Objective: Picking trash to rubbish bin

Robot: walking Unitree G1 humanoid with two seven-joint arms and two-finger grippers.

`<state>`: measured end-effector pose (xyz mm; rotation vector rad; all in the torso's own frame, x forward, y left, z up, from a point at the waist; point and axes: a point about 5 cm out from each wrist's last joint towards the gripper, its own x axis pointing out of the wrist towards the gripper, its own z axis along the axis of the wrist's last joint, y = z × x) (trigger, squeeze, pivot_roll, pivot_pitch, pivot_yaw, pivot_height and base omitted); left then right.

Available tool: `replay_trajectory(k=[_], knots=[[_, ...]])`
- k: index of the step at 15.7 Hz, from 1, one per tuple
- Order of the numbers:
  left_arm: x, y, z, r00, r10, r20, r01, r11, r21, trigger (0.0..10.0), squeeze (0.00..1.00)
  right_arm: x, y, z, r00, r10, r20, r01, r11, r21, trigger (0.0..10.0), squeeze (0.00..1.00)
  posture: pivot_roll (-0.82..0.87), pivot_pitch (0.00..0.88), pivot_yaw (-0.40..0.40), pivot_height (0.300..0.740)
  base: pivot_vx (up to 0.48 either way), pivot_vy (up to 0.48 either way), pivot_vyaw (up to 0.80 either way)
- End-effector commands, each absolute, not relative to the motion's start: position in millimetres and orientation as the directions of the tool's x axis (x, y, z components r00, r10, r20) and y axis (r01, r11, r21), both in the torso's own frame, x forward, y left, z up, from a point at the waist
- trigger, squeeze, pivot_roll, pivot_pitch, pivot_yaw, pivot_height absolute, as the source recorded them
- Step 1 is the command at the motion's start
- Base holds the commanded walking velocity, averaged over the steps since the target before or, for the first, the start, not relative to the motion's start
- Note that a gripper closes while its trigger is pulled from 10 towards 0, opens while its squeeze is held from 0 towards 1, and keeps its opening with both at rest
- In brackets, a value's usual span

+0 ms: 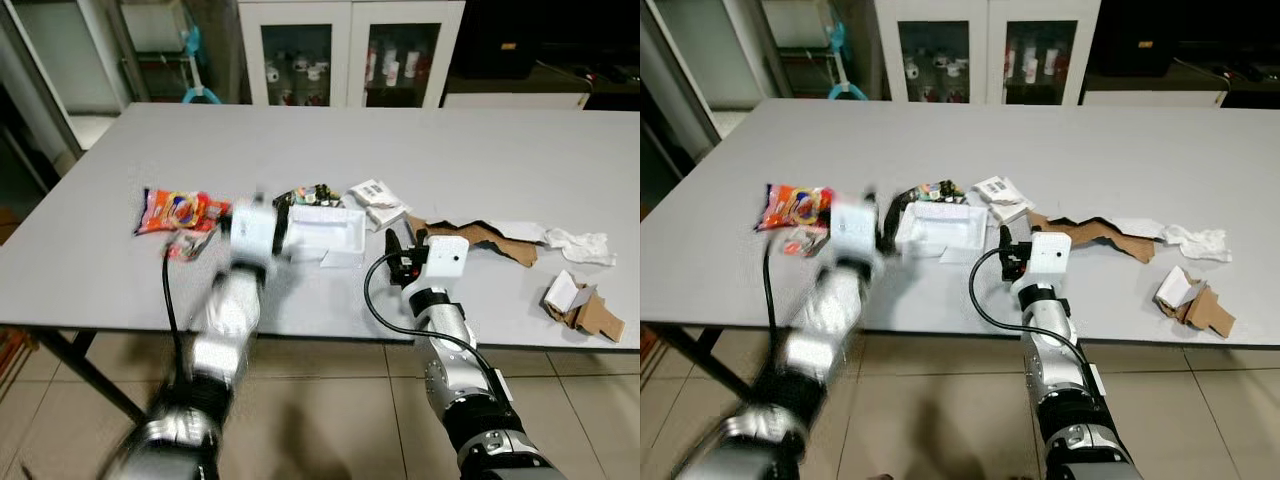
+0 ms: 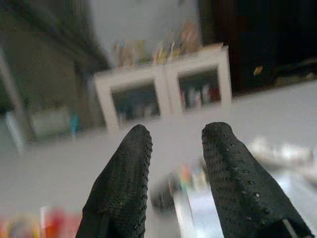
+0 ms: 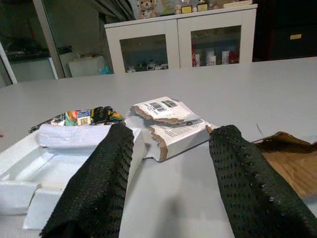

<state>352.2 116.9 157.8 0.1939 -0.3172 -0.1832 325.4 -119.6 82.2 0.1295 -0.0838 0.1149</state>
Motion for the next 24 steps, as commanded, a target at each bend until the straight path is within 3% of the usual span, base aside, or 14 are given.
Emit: replay_trajectory(k=[1,4,6,9,17,24], knots=[[359.4,115.9,187.1,0.899,-0.247,0.361,0.169,0.958,0.232,10.0,0.00,327.3,-121.2,86.4,0.990,0.096,0.108,-0.110,0.986,0.129,10.0,0.00,0.01,0.017,0.046,0.740,0.000,0.000,0.00],[375.6,127.9,218.5,0.868,-0.346,0.356,0.211,0.907,0.365,10.0,0.00,327.6,-119.1,85.8,0.990,0.099,0.102,-0.112,0.985,0.130,10.0,0.00,0.01,0.009,0.054,0.740,0.000,0.000,0.00],[383.3,135.3,213.5,0.861,-0.458,0.222,0.325,0.830,0.453,10.0,0.00,328.2,-118.6,86.0,0.990,0.098,0.101,-0.111,0.985,0.131,10.0,0.00,0.01,0.005,0.058,0.740,0.000,0.000,0.00],[382.7,145.6,199.4,0.749,-0.658,-0.082,0.574,0.582,0.576,10.0,0.00,329.1,-119.0,86.2,0.991,0.098,0.096,-0.110,0.985,0.132,10.0,0.00,0.01,0.008,0.064,0.740,0.000,0.000,0.00],[378.6,167.0,197.8,0.614,-0.744,-0.265,0.748,0.439,0.498,10.0,0.00,331.4,-132.0,88.6,0.986,0.146,0.085,-0.158,0.975,0.154,10.0,0.00,0.01,0.027,0.065,0.740,0.000,0.000,0.00],[367.2,166.2,180.2,0.460,-0.823,-0.332,0.871,0.346,0.348,10.0,0.00,324.8,-126.6,89.4,0.905,0.423,0.054,-0.426,0.897,0.116,10.0,0.00,0.00,0.027,0.076,0.740,0.000,0.000,0.00]])
